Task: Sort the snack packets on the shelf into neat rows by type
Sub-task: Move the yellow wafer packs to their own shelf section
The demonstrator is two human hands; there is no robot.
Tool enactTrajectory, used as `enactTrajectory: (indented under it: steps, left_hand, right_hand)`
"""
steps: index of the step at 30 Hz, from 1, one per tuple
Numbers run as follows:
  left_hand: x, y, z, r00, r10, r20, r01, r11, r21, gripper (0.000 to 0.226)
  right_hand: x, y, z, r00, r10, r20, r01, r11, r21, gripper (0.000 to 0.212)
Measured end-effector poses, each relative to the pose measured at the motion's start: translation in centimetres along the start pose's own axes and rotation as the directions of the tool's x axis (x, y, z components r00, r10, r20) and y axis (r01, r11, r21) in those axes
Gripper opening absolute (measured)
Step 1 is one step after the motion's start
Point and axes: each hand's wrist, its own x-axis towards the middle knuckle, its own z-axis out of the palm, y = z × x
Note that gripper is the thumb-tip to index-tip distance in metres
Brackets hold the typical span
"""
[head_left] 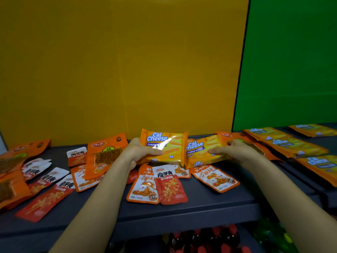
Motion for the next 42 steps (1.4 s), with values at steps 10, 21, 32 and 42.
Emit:
enactTrajectory:
  steps: [10,21,32,42]
  left_hand:
    - [0.2,1.0,-0.3,0.99,0.12,-0.071,-0.132,0.973,-0.188,0.054]
    - [-4.0,8.2,8.2,0.949,0.278,0.147,-0.222,0.924,-0.311,0.033]
    - [-9.8,12.1,28.3,0.897,0.225,0.381,-0.11,0.947,-0.301,0.031]
    - [-13.1,13.2,43.9,0.928,0.204,0.313,-0.075,0.922,-0.379,0.036]
  right_hand:
    - [-2.8,-0.4,-0.3,0.996,-0.016,-0.086,0.051,0.906,0.421,0.035]
    - [-10.3,4.3,-11.7,0.948,-0.055,-0.313,0.23,0.796,0.56,0.005]
    - [-17.4,14.5,-28.5,0.893,0.072,-0.444,0.2,0.821,0.535,0.008]
    - [-19.5,21.0,-40.9,0.882,0.088,-0.464,0.177,0.849,0.497,0.021]
